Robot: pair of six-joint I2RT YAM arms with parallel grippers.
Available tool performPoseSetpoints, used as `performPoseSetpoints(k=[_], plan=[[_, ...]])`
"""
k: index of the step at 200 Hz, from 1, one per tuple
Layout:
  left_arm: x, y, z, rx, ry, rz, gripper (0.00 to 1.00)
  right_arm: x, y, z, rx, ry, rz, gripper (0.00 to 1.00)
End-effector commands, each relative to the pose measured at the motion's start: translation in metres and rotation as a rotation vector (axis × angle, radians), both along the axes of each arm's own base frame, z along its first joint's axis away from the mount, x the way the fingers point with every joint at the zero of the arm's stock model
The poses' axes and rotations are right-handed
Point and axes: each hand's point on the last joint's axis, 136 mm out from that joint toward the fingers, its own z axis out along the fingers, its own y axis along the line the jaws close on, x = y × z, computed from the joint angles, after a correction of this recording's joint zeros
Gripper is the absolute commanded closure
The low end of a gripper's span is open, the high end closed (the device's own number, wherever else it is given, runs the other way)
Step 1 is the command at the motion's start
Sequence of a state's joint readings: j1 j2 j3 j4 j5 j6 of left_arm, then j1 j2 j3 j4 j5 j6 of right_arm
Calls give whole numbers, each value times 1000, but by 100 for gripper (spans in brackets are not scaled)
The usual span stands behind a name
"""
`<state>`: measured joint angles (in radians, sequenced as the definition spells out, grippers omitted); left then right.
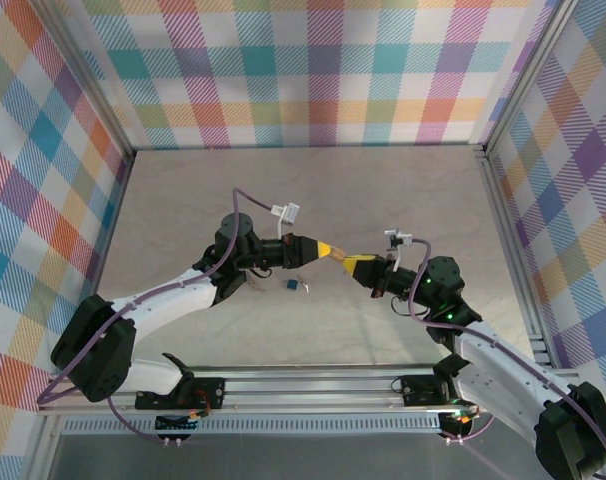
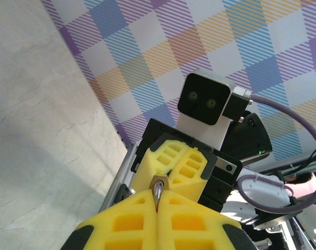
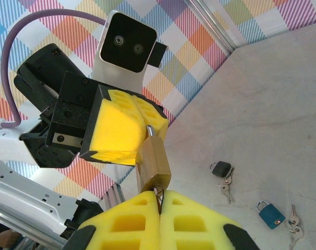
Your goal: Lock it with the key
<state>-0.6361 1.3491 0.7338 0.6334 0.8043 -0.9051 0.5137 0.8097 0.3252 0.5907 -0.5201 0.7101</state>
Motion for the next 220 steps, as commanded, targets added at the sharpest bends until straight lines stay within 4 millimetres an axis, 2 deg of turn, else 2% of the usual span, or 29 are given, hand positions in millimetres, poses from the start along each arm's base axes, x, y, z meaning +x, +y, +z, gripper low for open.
performPoseSetpoints(k=[1,220], plan=[[9,8,12,-53,-27,44,100,-2,-3,2,-3,-43,-10,100],[22,22,26,-168,-25,89,100,-16,-15,-14,-21,-24,-34,100]])
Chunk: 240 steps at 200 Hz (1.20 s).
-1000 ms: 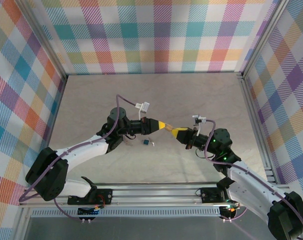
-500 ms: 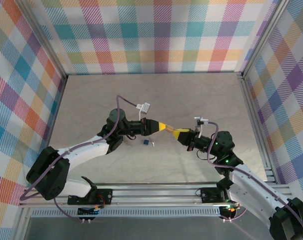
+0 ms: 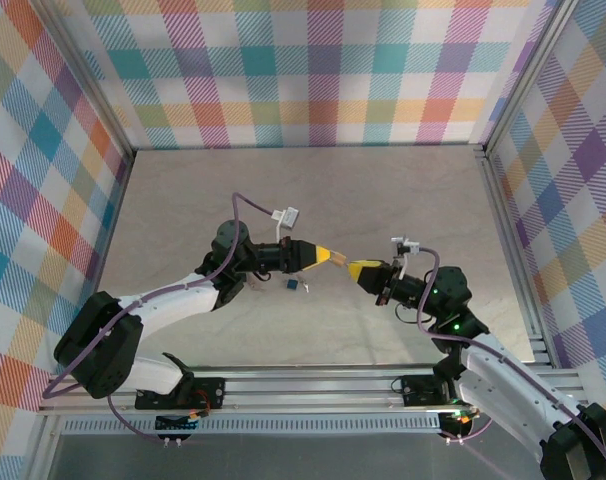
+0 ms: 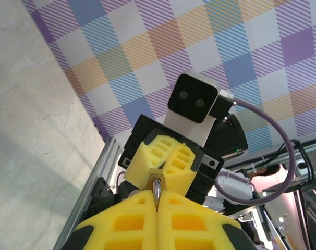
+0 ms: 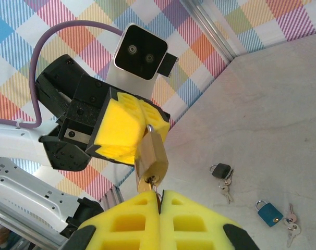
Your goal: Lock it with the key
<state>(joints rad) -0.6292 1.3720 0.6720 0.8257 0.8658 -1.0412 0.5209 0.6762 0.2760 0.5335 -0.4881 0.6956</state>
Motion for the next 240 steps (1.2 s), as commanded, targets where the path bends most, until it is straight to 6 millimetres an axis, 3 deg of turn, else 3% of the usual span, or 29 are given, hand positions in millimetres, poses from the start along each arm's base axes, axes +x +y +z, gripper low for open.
performPoseSetpoints(k=[1,59,95,141,180,240], plan=[[32,21,24,-90,-66,147,100,-2,-4,-15,-29,13,-10,100],[38,25,25,-112,-56,161,100,-5,-7,-20,-42,22,-17,100],[42,24,11,-55,-28,178,100,5,-26,-15,-109,16,-158,100],[50,29,-32,194,12,237,100,19,-58,-7,-195,23,-363,100],[52,31,-67,455,7,249,100,25,-67,-9,-220,49,-422,100],[53,5,-113,767,54,158,100,31,-77,-21,-271,78,-483,100]])
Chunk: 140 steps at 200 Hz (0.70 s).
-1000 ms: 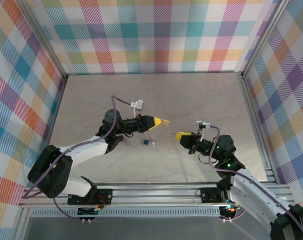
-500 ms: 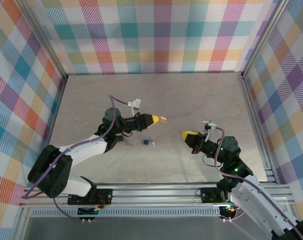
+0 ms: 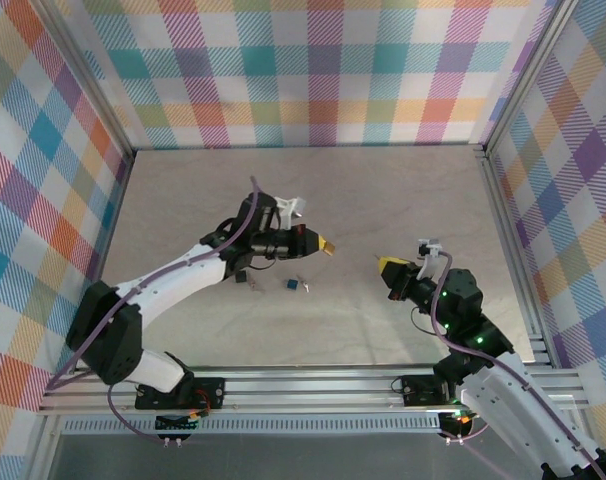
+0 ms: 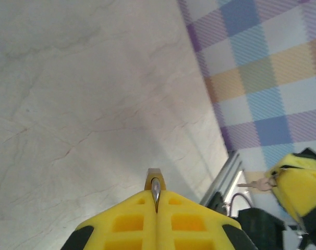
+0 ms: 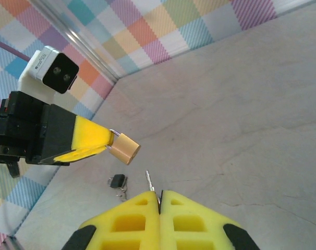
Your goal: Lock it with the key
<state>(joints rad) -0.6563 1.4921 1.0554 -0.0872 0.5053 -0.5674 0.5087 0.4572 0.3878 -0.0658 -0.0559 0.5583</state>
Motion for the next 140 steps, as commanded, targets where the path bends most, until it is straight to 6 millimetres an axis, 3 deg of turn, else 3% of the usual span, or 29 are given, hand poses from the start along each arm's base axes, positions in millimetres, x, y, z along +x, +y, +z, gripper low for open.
performPoseSetpoints(k=[1,60,111,140], plan=[[-9,4,-46,202,93,-30,100,4,-9,8,-29,-26,-46,100],[-7,-26,-101,306,246,-137,100,-2,-14,4,-37,-39,-53,100],[-10,-49,-119,356,274,-213,100,-3,-11,2,-31,-34,-33,100],[-9,-53,-130,389,285,-232,100,-4,-9,1,-28,-34,-24,100]])
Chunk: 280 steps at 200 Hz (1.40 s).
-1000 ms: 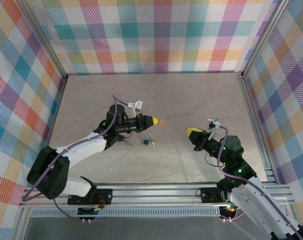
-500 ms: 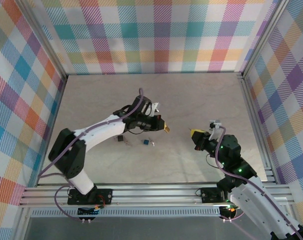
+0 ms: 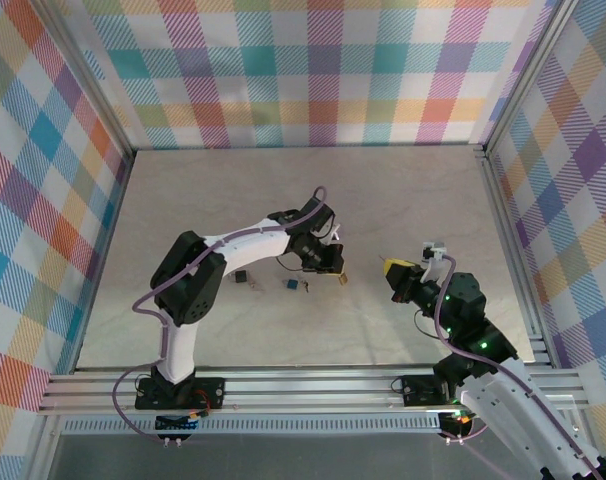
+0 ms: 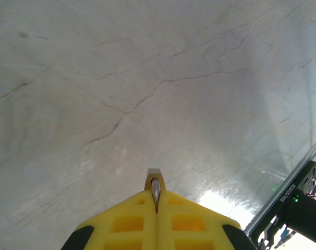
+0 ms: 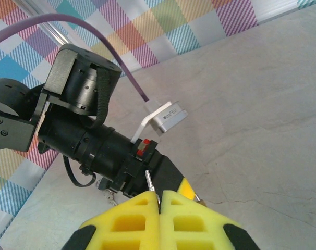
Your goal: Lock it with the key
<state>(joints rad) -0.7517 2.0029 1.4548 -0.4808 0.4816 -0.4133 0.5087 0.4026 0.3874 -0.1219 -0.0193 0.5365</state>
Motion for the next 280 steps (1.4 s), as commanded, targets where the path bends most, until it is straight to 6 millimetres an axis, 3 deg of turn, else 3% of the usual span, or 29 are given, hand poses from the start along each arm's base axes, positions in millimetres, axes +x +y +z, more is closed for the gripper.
performPoseSetpoints(k=[1,158,280], plan=[[-8,-2,-6,27,34,-48,100,0,0,2,-3,-19,7,100],[-2,1,-34,118,50,-97,100,-1,3,-1,2,-12,27,100],[8,-2,-27,133,17,-108,77,-2,3,-2,4,-11,30,100]])
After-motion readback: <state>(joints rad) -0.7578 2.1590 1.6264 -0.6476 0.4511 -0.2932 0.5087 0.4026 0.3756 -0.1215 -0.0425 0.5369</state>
